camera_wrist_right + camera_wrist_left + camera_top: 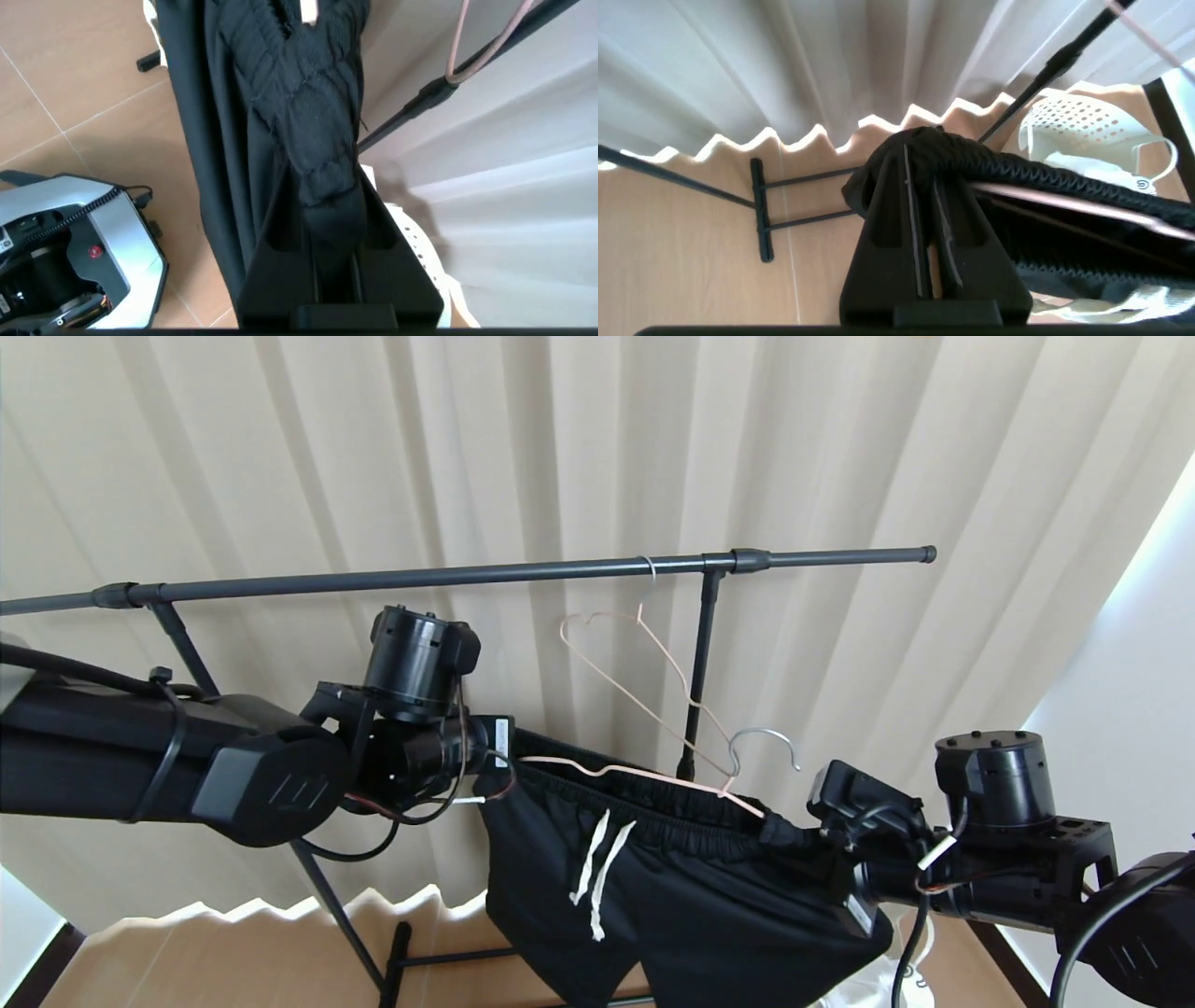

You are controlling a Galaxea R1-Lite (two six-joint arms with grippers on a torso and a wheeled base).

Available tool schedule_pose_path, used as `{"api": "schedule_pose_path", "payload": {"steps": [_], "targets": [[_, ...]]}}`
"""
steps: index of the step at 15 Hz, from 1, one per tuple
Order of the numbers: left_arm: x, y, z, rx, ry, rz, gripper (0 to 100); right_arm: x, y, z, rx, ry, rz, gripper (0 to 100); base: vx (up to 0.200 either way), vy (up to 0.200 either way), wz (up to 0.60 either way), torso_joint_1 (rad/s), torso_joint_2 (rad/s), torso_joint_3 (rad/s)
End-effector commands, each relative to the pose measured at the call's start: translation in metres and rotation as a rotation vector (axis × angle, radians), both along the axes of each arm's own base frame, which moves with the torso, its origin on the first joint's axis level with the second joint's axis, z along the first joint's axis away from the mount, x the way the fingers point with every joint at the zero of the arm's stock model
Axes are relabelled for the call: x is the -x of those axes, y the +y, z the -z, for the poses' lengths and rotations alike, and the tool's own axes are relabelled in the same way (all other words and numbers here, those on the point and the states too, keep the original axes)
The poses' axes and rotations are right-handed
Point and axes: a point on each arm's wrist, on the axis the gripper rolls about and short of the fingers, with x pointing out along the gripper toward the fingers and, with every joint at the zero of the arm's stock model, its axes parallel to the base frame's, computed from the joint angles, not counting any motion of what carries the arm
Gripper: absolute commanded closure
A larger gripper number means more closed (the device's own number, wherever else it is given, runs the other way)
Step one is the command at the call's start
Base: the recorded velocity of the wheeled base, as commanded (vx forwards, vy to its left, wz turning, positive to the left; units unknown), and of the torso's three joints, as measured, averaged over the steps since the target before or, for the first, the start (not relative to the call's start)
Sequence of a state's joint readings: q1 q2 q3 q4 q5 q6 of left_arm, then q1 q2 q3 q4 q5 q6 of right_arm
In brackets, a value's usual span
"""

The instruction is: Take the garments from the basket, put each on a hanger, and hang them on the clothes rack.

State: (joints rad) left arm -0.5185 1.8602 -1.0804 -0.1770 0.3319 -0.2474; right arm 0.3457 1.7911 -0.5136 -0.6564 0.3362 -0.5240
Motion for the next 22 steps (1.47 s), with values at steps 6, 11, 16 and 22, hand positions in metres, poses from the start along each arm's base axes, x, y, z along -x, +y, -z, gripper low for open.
{"api": "schedule_pose_path", "payload": {"steps": [6,11,16,22], "targets": [[0.029,-0.025,-0.033,0.049,0.087,0.053,100,-0.010,0.016,-0.009,-0.111,0.046,0.102,100,0.000,0.000,0.00,0.000,0.00,0.000],[0.042,-0.036,-0.043,0.114,0.156,0.105,100,-0.007,0.024,-0.010,-0.124,0.055,0.092,100,0.000,0.000,0.00,0.000,0.00,0.000],[0.053,-0.039,-0.057,0.165,0.143,0.155,100,-0.008,0.030,0.000,-0.104,0.080,0.085,100,0.000,0.000,0.00,0.000,0.00,0.000],[0.070,-0.044,-0.045,0.141,0.188,0.215,100,-0.006,0.033,-0.007,-0.153,0.052,0.085,100,0.000,0.000,0.00,0.000,0.00,0.000]]}}
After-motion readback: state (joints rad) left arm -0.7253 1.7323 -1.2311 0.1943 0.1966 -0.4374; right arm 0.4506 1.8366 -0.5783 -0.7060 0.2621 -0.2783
